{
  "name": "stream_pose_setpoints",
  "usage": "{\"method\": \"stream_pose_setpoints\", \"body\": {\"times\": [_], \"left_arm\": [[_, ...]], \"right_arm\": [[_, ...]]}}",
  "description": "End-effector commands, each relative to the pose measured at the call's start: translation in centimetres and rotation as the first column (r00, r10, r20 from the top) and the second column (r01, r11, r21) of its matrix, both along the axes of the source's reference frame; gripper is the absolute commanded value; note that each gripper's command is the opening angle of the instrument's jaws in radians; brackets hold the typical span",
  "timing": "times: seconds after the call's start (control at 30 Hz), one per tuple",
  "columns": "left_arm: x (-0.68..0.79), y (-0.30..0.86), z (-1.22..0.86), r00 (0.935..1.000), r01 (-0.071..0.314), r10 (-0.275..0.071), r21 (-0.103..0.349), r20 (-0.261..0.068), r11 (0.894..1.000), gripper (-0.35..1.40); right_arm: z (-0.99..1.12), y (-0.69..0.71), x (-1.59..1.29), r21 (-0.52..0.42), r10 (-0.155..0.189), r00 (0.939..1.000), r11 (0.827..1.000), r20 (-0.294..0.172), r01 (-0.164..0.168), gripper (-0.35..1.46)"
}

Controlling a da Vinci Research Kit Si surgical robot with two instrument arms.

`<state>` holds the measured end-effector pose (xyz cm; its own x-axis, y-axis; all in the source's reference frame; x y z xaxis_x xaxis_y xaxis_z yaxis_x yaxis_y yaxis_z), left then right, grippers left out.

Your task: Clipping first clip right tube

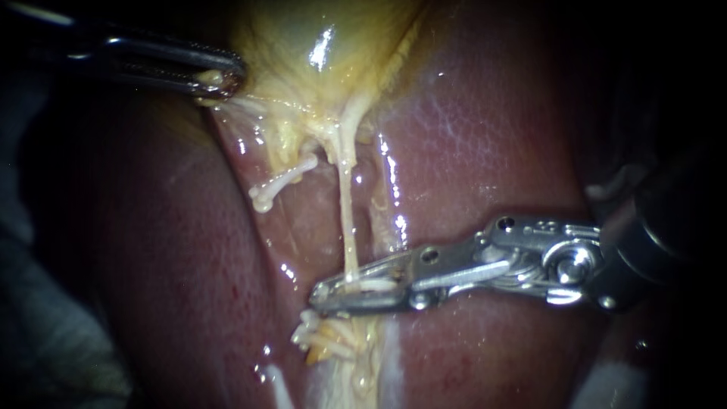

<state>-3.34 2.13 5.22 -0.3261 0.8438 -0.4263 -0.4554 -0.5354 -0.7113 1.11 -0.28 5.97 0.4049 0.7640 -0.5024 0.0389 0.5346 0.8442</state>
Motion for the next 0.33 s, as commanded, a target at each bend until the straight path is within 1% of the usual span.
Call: {"method": "stream_pose_setpoints", "body": {"times": [0.03, 0.33], "left_arm": [[0.0, 0.0, 0.0, 1.0, 0.0, 0.0, 0.0, 0.0, 1.0, -0.35], [-0.01, 0.0, 0.0, 1.0, 0.0, 0.0, 0.0, 0.0, 1.0, -0.35]], "right_arm": [[0.0, -0.01, 0.0, 0.0, -0.002, 1.0, 1.0, 0.001, 0.002, -0.35], [0.02, -0.01, 0.0, 0.004, 0.001, 1.0, 1.0, 0.004, -0.001, -0.35]]}}
